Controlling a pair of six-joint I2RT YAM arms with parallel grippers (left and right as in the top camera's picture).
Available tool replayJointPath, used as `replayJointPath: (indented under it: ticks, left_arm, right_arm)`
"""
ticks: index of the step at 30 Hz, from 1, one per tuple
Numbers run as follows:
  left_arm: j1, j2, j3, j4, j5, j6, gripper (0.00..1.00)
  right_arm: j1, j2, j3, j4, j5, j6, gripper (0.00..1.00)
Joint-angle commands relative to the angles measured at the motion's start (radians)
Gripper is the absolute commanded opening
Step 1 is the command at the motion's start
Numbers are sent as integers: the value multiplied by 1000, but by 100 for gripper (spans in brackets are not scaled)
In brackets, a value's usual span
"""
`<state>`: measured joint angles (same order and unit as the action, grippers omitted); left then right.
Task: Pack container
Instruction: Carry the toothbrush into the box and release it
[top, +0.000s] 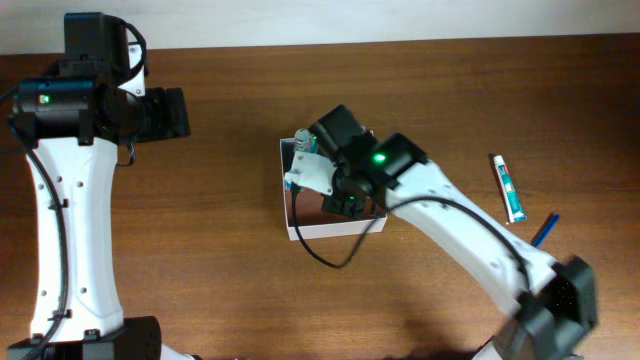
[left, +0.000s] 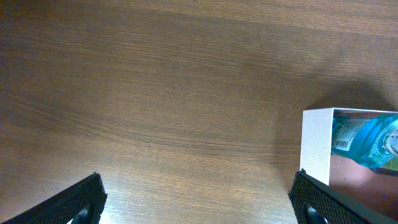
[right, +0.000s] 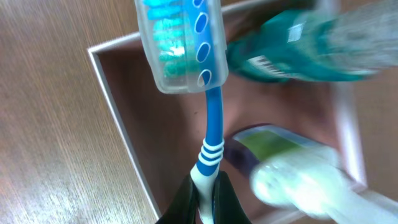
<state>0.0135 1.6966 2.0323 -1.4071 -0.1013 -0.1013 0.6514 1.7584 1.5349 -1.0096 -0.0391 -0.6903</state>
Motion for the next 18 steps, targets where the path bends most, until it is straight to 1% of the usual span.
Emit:
replayJointPath:
  ticks: [1, 6, 7, 8, 10, 13, 15, 18]
  left_arm:
    - [3, 7, -3, -1, 8, 5, 96]
    - [3, 7, -3, -1, 8, 5, 96]
    - [3, 7, -3, -1, 8, 5, 96]
    - [3, 7, -3, -1, 8, 5, 96]
    - [3, 7, -3, 0, 8, 5, 96]
    - [3, 7, -3, 0, 8, 5, 96]
    - [3, 7, -3, 0, 8, 5, 96]
    - [3, 7, -3, -3, 8, 5, 96]
  right_arm:
    - [3, 71, 6, 2, -32, -13, 4]
    - [2, 144, 6, 5, -43, -12, 4]
    - [2, 146, 6, 5, -43, -11, 12]
    - [2, 146, 6, 5, -43, -9, 28]
    - [2, 145, 6, 4, -43, -8, 35]
    - [2, 124, 15, 3, -39, 31, 37]
    - [2, 69, 56, -7, -28, 91, 38]
    - [-25, -48, 135, -7, 87, 211, 40]
